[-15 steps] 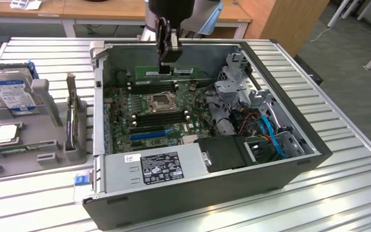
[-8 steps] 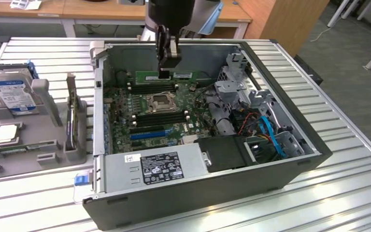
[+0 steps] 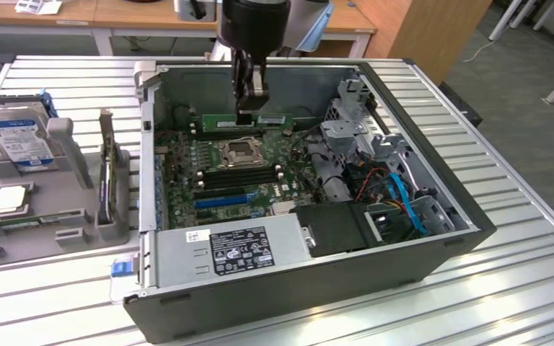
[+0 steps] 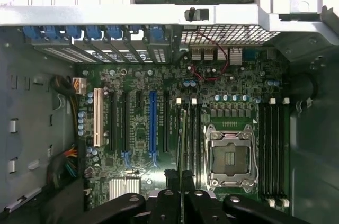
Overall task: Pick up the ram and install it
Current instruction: 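Insert the ram into the slot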
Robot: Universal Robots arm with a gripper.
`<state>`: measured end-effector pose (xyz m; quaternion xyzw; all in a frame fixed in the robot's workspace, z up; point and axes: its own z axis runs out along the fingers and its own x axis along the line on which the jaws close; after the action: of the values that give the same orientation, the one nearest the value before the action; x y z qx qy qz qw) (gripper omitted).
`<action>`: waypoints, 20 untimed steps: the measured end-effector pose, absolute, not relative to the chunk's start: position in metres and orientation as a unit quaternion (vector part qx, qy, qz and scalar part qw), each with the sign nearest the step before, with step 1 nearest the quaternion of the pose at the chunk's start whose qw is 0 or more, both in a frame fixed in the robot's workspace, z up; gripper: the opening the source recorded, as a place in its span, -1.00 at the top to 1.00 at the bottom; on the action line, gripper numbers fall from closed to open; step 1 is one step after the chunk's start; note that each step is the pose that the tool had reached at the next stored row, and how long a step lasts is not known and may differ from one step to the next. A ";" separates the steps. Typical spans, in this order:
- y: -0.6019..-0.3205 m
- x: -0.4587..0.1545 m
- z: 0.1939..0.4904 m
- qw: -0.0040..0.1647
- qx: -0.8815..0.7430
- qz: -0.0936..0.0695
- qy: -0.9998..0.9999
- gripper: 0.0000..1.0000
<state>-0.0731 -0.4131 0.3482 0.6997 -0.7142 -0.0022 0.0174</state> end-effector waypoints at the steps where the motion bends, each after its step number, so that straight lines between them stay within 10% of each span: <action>1: -0.413 -0.073 0.346 0.017 0.700 -0.002 -0.714 0.74; 20: -0.407 -0.073 0.312 0.017 0.729 -0.001 -0.684 0.74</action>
<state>-0.0733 -0.4069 0.3119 0.7292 -0.6840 -0.0012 0.0173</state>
